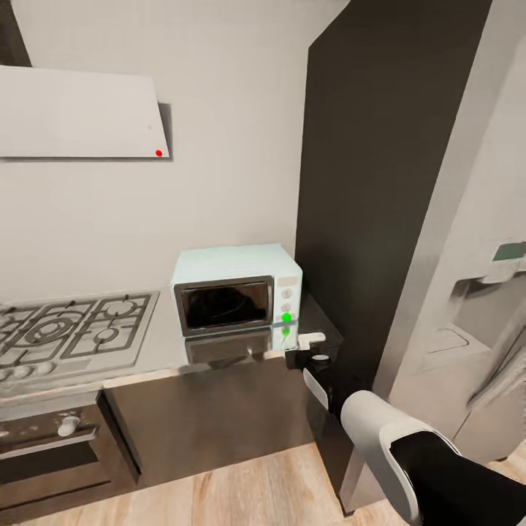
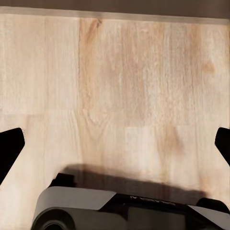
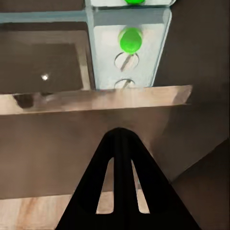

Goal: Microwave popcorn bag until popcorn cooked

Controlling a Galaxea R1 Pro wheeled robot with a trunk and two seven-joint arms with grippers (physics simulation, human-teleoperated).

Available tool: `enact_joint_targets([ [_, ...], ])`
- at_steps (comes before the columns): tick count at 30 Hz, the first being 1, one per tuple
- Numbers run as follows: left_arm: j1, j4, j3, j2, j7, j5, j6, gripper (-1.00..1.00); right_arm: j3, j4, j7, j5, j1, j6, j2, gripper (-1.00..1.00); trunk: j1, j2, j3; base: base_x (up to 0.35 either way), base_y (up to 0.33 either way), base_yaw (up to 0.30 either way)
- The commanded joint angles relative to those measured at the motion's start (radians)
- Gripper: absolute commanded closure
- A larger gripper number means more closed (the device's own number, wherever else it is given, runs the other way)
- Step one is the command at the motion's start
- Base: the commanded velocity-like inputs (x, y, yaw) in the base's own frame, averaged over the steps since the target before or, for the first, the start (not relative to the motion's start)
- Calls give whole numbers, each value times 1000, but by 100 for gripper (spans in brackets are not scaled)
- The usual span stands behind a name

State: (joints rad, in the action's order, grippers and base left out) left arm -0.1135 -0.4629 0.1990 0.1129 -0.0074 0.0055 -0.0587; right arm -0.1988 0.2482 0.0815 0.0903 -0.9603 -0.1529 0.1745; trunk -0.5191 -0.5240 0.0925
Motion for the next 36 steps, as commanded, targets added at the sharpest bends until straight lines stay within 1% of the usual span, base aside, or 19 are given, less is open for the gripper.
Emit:
enact_joint_targets([
  [1,0,0,4,1,-1,1,-3,-100,-8,2,8,9,9,-5,0,100,0,-2,2,-343,0,0],
  [5,-1,0,5,1,-1,3,-1,-100,-11,2,9,3,76,9,0,100,0,-2,2,-343,0,0],
  [6,-1,1,5,1,-1,4,2,-100,-12,2,9,1,110,27,0,100,0,-2,2,-343,0,0],
  [9,-2,1,5,2,0,5,8,-100,-16,1,9,-2,294,161,0,100,0,-2,2,-343,0,0],
  [10,-2,2,5,2,0,5,9,-100,-17,1,9,-3,333,187,-13,100,0,-2,2,-344,0,0],
  [11,-2,6,5,2,0,5,9,-100,-18,0,9,-3,398,226,-40,100,0,-2,2,-344,0,0],
  [13,-6,27,5,2,0,5,9,-100,-27,0,9,-4,463,254,-72,100,0,-2,2,-344,0,0],
  [14,-13,41,5,2,0,5,10,-100,-44,0,8,-4,493,262,-80,100,0,-2,2,-343,0,0],
  [15,-14,47,5,2,0,5,9,-100,-54,0,8,-4,506,265,-82,100,0,-2,2,-343,0,0],
  [16,-16,52,7,1,0,7,7,-100,-76,0,8,-4,522,279,-83,100,0,-2,2,-223,0,0],
  [18,-16,55,13,-1,3,10,0,-100,-95,1,8,-1,535,324,-84,100,0,-2,2,-86,0,0],
  [22,-3,58,15,-7,10,9,-2,-100,-98,1,9,6,563,358,-88,100,0,-2,2,-15,0,0],
  [24,15,70,16,-11,10,10,3,-100,-99,0,9,7,571,361,-112,100,0,-2,2,-1,0,0],
  [26,21,99,15,-22,10,10,4,-100,-100,0,9,8,574,361,-119,100,0,-2,2,0,0,0],
  [27,27,135,12,-29,10,10,4,-100,-102,-6,11,3,578,360,-118,100,0,-2,2,0,0,0],
  [30,34,140,9,-26,9,9,3,-100,-104,-8,10,2,581,359,-111,100,0,-2,2,0,0,0],
  [32,38,141,10,-27,9,10,3,-100,-104,-33,9,3,594,358,-105,100,0,-2,2,0,0,0],
  [33,46,141,10,-30,9,10,3,-100,-94,-194,17,2,904,359,-135,100,0,-2,2,0,0,0],
  [36,46,141,10,-30,9,10,3,-100,-94,-194,17,2,904,359,-135,100,0,-2,2,0,0,0],
])
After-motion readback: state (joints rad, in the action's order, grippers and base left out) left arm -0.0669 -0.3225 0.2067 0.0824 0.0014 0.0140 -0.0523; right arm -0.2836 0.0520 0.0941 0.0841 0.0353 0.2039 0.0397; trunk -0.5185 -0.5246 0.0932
